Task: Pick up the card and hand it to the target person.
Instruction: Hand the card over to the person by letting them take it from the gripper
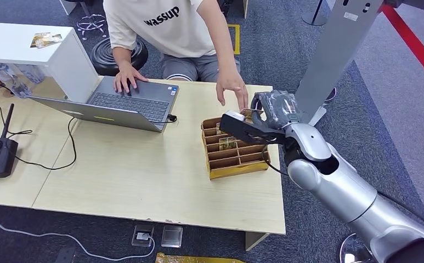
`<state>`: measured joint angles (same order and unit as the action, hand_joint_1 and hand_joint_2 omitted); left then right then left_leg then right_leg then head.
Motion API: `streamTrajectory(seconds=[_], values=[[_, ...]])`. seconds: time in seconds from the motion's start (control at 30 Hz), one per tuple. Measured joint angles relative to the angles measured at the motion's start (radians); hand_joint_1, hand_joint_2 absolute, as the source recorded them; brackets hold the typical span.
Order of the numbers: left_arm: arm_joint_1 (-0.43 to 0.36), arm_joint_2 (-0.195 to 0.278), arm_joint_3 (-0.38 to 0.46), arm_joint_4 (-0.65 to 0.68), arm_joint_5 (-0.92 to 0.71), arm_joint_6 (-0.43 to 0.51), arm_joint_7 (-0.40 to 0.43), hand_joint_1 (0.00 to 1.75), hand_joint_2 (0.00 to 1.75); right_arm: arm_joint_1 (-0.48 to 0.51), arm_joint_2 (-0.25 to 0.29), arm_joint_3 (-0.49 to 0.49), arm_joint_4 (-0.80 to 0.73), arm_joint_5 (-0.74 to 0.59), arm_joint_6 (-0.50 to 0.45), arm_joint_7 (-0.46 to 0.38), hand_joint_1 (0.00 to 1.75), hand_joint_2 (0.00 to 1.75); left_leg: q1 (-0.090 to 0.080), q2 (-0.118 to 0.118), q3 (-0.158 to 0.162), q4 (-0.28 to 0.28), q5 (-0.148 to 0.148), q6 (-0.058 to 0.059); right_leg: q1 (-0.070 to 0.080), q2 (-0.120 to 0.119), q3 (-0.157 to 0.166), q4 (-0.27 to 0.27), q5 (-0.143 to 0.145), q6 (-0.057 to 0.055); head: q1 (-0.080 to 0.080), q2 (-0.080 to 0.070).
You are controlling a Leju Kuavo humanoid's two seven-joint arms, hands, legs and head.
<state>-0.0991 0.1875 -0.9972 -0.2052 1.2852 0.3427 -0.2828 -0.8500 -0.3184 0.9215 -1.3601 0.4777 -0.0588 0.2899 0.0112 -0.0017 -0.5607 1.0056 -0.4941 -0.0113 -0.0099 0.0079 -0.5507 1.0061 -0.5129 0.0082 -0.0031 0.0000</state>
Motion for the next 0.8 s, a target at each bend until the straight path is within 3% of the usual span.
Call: streamTrajectory(seconds=[0.2,0.43,0.6,0.8], values=[[-0.001,-0.007,0.000,0.000,-0.011,-0.004,-0.010,0.00,1.75,0.052,0.028,-0.022,0.008,0.142,-0.241,-0.125,1.57,1.75,0.000,0.000,0.000,0.000,0.000,0.000,0.000,0.000,0.000,0.000,0.000,0.000,0.000,0.000],[-0.002,-0.014,0.000,0.000,-0.016,-0.005,-0.014,0.00,1.75,0.108,0.059,-0.045,0.044,0.203,-0.460,-0.239,1.57,1.75,0.000,0.000,0.000,0.000,0.000,0.000,0.000,0.000,0.000,0.000,0.000,0.000,0.001,0.000],[-0.003,-0.015,0.000,0.000,-0.016,-0.014,-0.014,0.00,1.75,0.136,0.091,-0.048,0.089,0.214,-0.527,-0.285,1.57,1.75,0.000,0.000,0.000,0.000,0.000,0.000,0.000,0.000,0.000,0.000,0.000,0.000,0.000,0.000],[-0.003,-0.016,0.000,0.000,-0.016,-0.038,-0.025,0.00,1.75,0.144,0.121,-0.046,0.139,0.213,-0.534,-0.304,1.57,1.75,0.000,0.000,0.000,0.000,0.000,0.000,0.000,0.000,0.000,0.000,0.000,0.000,0.000,0.000]])
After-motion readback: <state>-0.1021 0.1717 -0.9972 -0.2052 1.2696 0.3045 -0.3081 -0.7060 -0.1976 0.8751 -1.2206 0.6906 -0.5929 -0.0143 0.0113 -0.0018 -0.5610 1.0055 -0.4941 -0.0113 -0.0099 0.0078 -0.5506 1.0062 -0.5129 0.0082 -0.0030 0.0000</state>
